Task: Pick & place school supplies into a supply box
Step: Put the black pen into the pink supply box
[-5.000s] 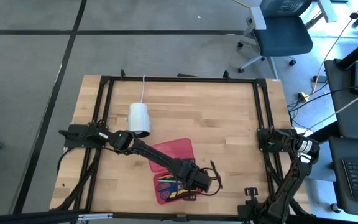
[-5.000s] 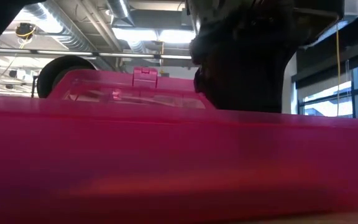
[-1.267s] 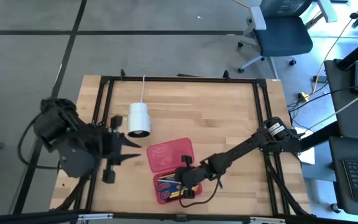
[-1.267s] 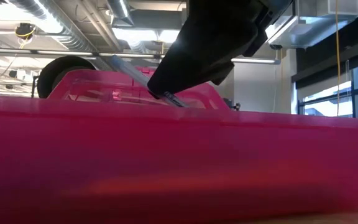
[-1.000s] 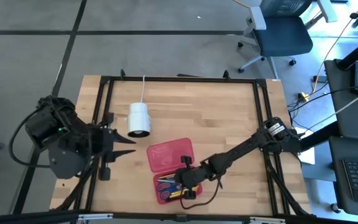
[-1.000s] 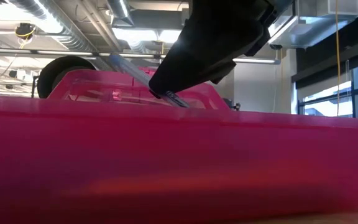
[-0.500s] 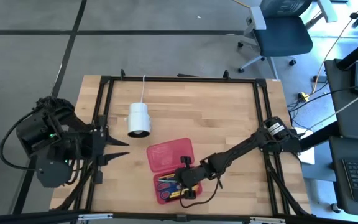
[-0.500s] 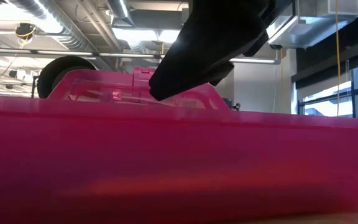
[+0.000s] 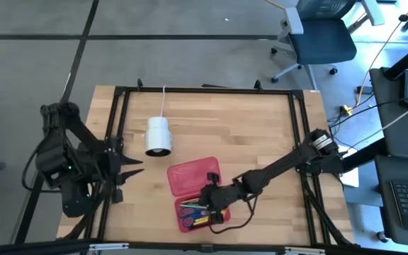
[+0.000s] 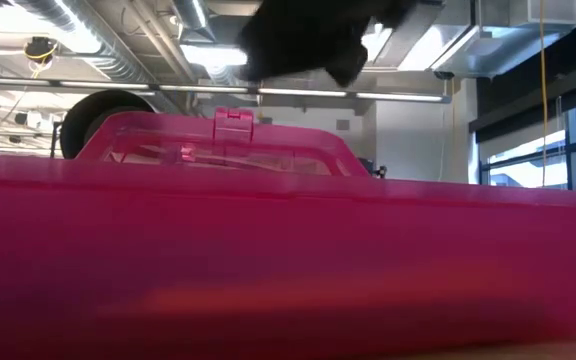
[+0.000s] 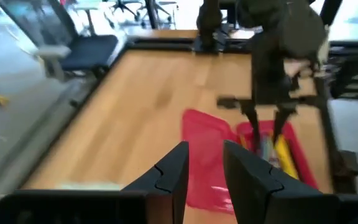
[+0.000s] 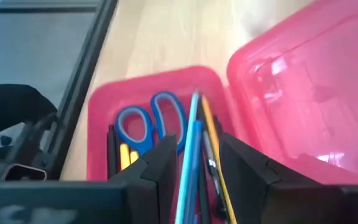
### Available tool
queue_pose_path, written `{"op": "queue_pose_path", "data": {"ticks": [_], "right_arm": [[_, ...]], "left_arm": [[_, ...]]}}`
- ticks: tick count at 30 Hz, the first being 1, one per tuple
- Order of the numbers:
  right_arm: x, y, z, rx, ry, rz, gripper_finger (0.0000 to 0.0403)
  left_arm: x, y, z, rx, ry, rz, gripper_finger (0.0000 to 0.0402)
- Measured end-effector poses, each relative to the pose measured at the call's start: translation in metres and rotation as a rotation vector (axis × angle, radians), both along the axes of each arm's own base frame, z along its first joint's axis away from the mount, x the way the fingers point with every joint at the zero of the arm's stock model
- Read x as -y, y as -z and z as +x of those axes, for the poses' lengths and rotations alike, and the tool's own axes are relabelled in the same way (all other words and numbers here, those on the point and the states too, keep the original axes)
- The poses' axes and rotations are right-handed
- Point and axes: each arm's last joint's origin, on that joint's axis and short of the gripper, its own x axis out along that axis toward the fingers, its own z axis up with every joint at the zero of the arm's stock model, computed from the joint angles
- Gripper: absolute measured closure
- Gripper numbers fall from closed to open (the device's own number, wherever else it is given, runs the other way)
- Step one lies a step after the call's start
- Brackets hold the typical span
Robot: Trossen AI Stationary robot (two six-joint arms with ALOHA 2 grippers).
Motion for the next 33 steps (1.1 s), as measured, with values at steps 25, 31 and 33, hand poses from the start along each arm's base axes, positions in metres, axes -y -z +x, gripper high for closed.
{"op": "queue_pose_path", "data": {"ticks": [25,31,33], "right_arm": [[0.050,-0.047,-0.006,-0.004,0.232,0.162,0.0280],[0.068,-0.039,-0.007,-0.110,0.335,0.171,0.0280],[0.072,-0.038,-0.007,-0.127,0.380,0.204,0.0280]], "left_arm": [[-0.058,0.190,-0.050,0.267,0.615,-0.434,0.0307],[-0.062,0.209,-0.055,0.378,0.811,-0.377,0.0311],[-0.064,0.214,-0.056,0.374,0.841,-0.325,0.0310]]}}
